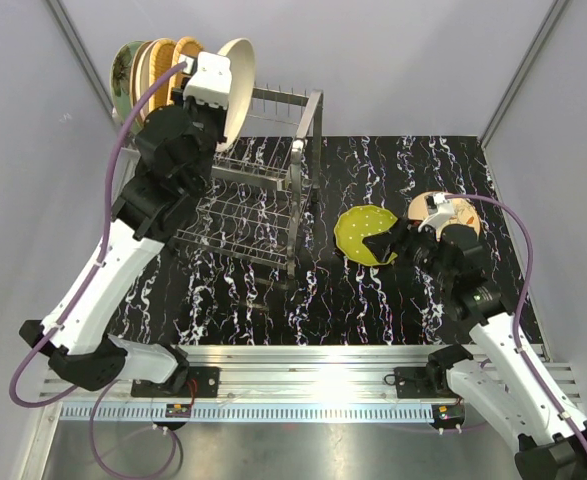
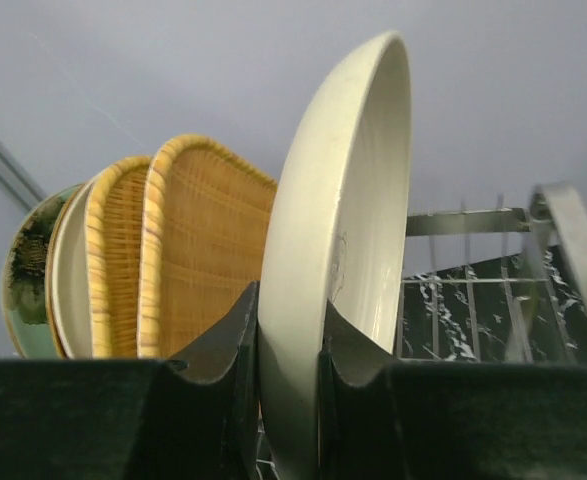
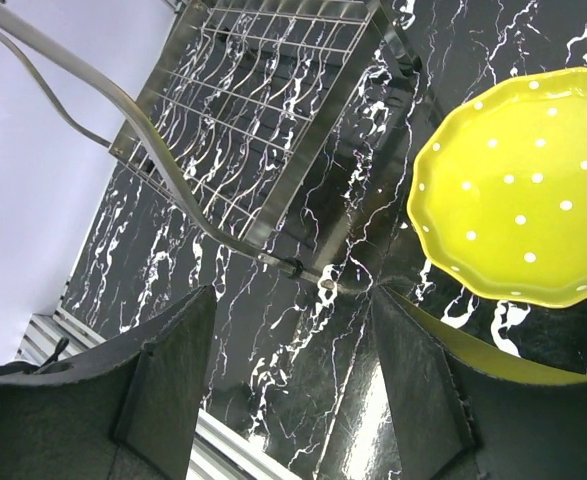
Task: Load the plates into the dish rack
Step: Insert the plate into the dish rack
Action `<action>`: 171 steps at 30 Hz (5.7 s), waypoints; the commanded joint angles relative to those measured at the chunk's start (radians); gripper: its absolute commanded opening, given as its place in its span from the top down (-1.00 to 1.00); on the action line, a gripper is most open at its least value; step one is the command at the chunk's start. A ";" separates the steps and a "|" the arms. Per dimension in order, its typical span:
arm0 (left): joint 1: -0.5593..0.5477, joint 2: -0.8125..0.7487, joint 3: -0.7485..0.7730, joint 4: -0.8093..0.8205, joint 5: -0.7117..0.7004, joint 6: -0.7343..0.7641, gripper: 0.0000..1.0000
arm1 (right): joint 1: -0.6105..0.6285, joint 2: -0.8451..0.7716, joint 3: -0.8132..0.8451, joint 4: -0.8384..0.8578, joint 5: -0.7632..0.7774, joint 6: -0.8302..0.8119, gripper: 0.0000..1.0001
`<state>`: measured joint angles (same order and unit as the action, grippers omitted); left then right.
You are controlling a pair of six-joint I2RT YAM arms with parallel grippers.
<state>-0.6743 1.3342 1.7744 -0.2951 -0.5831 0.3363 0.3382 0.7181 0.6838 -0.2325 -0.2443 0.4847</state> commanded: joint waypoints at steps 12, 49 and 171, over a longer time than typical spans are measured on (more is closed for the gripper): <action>0.171 0.022 0.097 0.051 0.143 -0.011 1.00 | -0.004 0.034 -0.007 0.047 0.020 -0.026 -0.42; 0.257 0.034 -0.069 0.039 0.209 -0.042 1.00 | -0.001 0.107 0.005 0.030 0.023 -0.032 -0.43; 0.291 -0.101 -0.113 0.044 0.293 -0.275 -0.54 | -0.002 0.122 -0.013 0.041 0.016 -0.024 -0.48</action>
<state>-0.3927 1.2667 1.6165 -0.2970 -0.3153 0.1013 0.3382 0.8539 0.6724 -0.2291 -0.2443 0.4671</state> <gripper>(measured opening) 0.766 0.736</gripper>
